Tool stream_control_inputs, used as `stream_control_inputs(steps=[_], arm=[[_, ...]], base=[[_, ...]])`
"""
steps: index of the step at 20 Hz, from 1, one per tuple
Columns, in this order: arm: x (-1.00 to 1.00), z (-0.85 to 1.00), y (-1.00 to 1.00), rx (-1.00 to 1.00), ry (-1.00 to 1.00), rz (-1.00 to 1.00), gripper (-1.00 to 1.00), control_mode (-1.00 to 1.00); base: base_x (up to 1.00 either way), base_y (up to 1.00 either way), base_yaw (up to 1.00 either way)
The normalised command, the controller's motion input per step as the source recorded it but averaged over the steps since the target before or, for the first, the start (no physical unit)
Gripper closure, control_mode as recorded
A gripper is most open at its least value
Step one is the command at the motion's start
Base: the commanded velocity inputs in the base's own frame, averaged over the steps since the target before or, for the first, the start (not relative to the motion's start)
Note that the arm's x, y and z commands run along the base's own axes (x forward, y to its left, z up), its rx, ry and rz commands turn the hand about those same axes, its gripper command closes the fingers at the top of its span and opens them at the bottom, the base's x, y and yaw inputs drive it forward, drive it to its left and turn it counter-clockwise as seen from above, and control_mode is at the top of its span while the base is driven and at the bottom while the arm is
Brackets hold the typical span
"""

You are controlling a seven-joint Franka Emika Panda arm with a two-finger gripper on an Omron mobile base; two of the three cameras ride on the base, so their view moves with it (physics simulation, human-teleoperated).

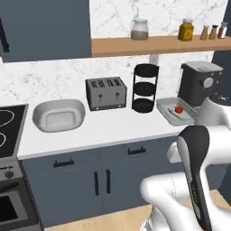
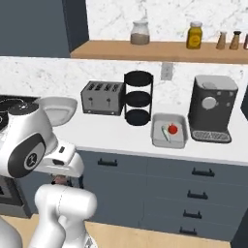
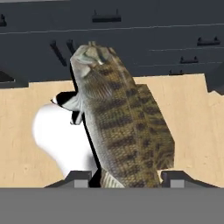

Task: Place one tomato and one fish in each tupperware on the nearby counter, to pack two identical lunches.

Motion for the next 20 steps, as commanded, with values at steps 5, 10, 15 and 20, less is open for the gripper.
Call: stream_control_inputs(steps=[5,10,15,20], arm=[[0.0,0.0,0.0,0.0,0.0,0.0,1.0,1.0],[0.0,0.0,0.0,0.0,0.0,0.0,1.0,1.0],[0.0,0.0,0.0,0.0,0.0,0.0,1.0,1.0],[0.35,-0.13,-0.03,0.01,0.13,0.0,1.0,-1.0]], base=[[0.8,1.0,0.1],[0.68,0.98,0.02],[0.66,0.57,0.0],[0.59,-0.01,0.0]])
